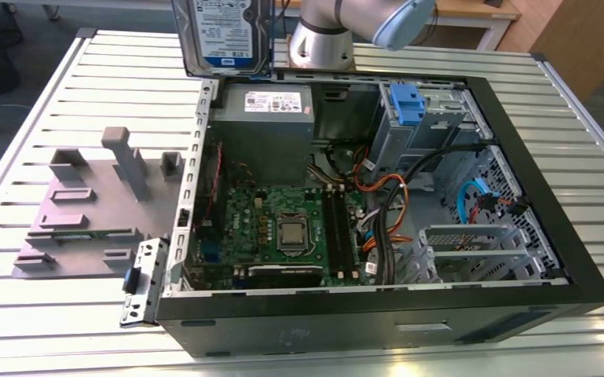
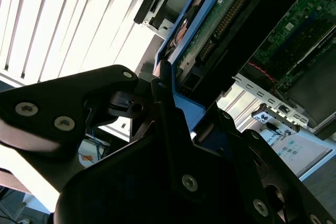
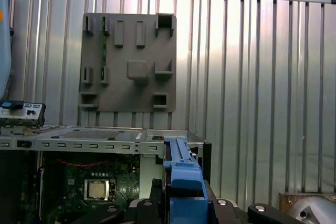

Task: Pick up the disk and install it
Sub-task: 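Pick up the disk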

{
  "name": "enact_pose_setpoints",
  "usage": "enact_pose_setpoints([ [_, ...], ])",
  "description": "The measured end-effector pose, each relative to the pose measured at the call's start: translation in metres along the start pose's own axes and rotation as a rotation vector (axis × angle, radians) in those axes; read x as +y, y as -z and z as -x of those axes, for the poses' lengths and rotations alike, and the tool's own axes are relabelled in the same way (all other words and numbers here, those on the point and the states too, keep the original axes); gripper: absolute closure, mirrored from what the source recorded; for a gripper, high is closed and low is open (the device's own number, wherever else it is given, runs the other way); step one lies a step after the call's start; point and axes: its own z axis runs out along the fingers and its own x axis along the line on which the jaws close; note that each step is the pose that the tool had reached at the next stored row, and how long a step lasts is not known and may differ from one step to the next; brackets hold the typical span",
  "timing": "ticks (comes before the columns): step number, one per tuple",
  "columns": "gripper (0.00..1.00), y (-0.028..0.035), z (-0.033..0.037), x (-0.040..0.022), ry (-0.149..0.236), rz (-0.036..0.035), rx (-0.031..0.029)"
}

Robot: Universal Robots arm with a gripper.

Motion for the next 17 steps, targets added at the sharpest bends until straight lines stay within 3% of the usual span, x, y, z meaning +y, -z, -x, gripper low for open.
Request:
enact_pose_setpoints([
  [17,0.63,0.0001,-0.0001,-0.0043,0.000,0.0000,0.0000],
])
